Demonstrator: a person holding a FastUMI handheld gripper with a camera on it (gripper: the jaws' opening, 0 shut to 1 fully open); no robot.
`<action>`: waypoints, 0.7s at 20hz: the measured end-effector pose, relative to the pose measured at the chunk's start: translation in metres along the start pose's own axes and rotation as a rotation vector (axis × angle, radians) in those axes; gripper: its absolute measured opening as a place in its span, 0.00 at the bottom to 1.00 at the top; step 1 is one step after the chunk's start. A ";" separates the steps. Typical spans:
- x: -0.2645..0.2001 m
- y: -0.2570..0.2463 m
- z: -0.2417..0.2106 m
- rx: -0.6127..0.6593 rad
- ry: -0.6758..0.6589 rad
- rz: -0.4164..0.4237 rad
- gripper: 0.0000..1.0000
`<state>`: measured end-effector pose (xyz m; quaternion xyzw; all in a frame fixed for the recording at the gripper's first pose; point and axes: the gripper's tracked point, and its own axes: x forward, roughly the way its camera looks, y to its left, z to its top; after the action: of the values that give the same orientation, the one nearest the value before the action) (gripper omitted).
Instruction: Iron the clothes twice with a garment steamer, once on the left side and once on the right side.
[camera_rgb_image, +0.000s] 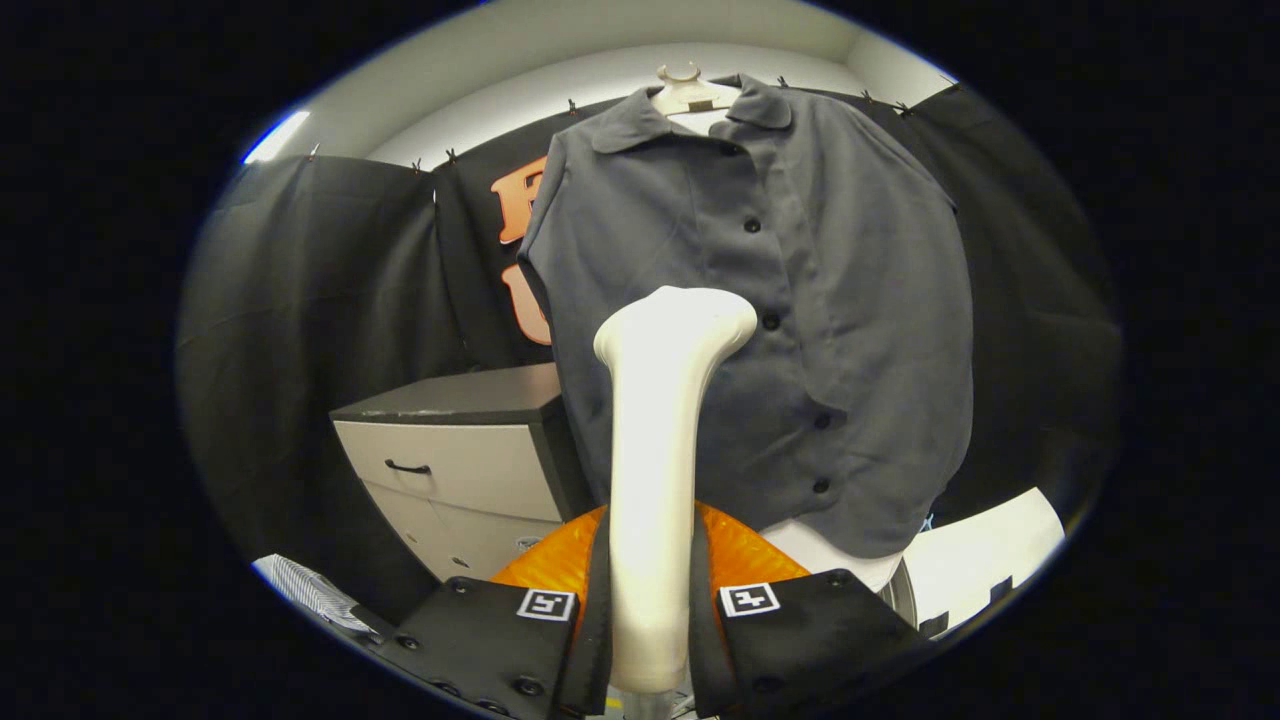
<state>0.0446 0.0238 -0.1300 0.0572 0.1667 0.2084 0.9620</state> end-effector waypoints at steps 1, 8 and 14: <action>-0.005 -0.005 0.014 -0.004 -0.030 -0.007 0.39; -0.034 -0.054 0.090 -0.054 -0.176 -0.099 0.39; -0.031 -0.101 0.131 -0.069 -0.229 -0.175 0.39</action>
<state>0.1017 -0.0863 -0.0160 0.0325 0.0529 0.1215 0.9906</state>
